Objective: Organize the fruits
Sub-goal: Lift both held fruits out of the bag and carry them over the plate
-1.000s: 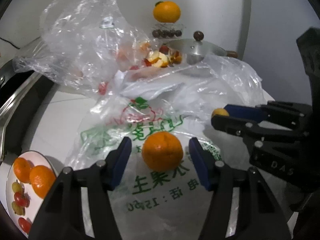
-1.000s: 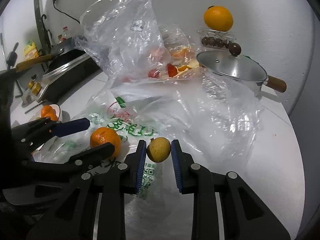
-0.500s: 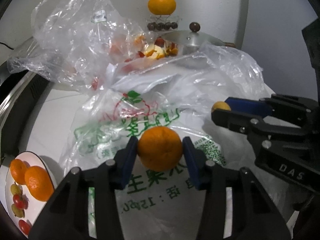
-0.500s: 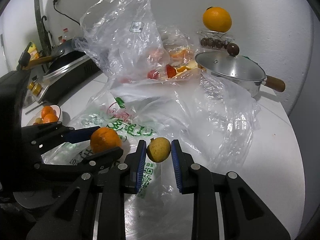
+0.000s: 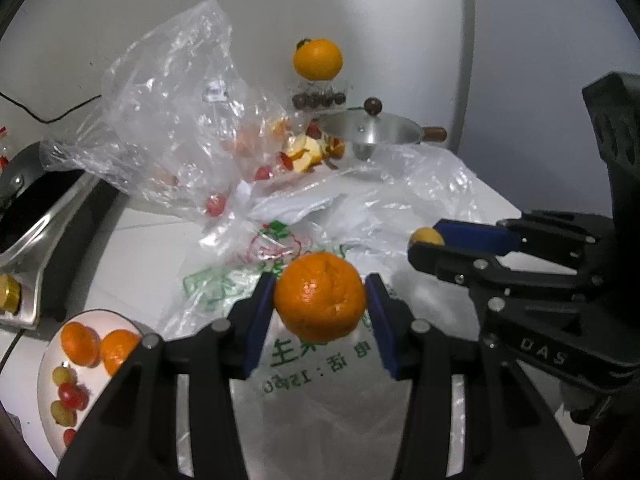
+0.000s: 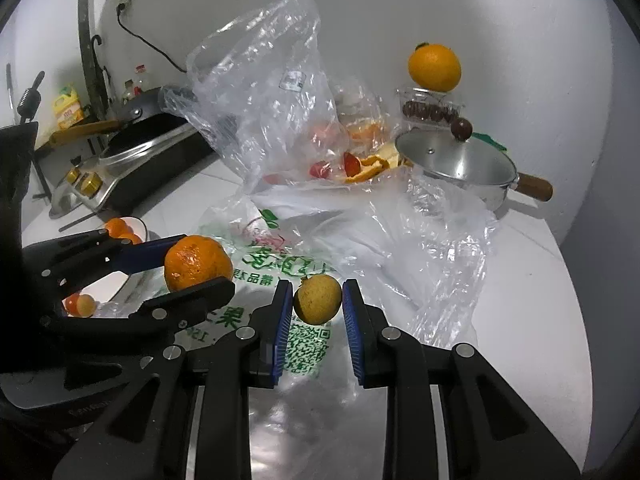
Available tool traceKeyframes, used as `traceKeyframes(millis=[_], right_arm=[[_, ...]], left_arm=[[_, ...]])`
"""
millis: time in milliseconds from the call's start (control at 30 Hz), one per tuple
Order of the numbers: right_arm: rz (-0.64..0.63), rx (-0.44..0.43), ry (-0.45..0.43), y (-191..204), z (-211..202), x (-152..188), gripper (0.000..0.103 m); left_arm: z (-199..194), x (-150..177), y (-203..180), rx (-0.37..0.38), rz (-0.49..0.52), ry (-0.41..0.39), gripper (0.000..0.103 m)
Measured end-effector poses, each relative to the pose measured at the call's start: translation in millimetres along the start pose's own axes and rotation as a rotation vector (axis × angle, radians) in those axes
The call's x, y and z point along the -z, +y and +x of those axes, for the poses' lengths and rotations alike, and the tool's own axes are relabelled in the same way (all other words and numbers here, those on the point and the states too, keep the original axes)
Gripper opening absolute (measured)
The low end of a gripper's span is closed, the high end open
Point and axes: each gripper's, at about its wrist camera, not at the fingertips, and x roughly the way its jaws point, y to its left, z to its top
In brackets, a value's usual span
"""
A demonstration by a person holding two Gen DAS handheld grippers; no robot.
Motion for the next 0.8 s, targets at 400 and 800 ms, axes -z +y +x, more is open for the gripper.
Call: traceKeyframes(millis=[400, 800], right_arm=[[-0.019, 0.019, -0.048, 24.8, -35.3, 0.0, 0.027], [-0.045, 0.036, -0.084, 58.3, -57.7, -1.4, 0.027]], left_arm=[[-54.0, 5.5, 5.5, -0.005, 0.029, -0.089, 0.047], [-97.9, 17.5, 22.7, -0.011, 0.021, -0.148, 0.047]])
